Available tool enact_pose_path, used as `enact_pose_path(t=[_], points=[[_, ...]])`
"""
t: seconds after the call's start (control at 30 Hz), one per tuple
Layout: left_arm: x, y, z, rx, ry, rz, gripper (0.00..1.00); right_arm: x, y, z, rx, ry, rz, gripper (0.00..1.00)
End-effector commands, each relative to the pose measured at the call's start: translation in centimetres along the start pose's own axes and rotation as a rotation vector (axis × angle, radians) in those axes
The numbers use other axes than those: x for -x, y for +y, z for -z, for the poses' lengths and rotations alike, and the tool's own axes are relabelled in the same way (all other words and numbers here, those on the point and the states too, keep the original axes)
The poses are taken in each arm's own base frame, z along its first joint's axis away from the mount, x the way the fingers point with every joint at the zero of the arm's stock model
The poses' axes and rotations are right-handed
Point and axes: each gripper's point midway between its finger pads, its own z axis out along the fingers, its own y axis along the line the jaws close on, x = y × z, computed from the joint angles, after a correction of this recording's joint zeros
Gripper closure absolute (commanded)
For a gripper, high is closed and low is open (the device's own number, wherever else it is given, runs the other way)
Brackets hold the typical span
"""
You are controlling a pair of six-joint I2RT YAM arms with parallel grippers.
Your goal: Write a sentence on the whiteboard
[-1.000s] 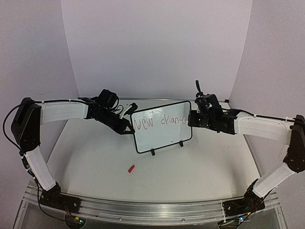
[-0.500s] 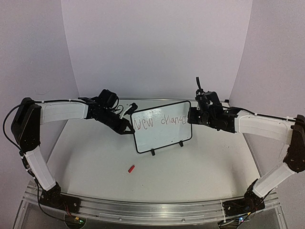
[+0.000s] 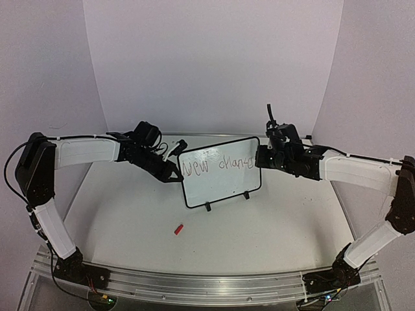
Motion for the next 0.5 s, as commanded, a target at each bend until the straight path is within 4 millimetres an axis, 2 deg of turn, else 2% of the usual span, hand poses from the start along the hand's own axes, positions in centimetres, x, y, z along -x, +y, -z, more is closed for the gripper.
enact_pose_path(t=[0.0,0.47], points=[[1.05,-0.27,0.62,0.023,-0.015,-0.035,1.0,3.19,0.96,1.36,0.047,-0.079,-0.03,1.0],[0.99,-0.24,0.52,0.022,-0.013,-0.032,1.0,2.95,1.16,1.58,0.068,-0.073,-0.032,1.0]])
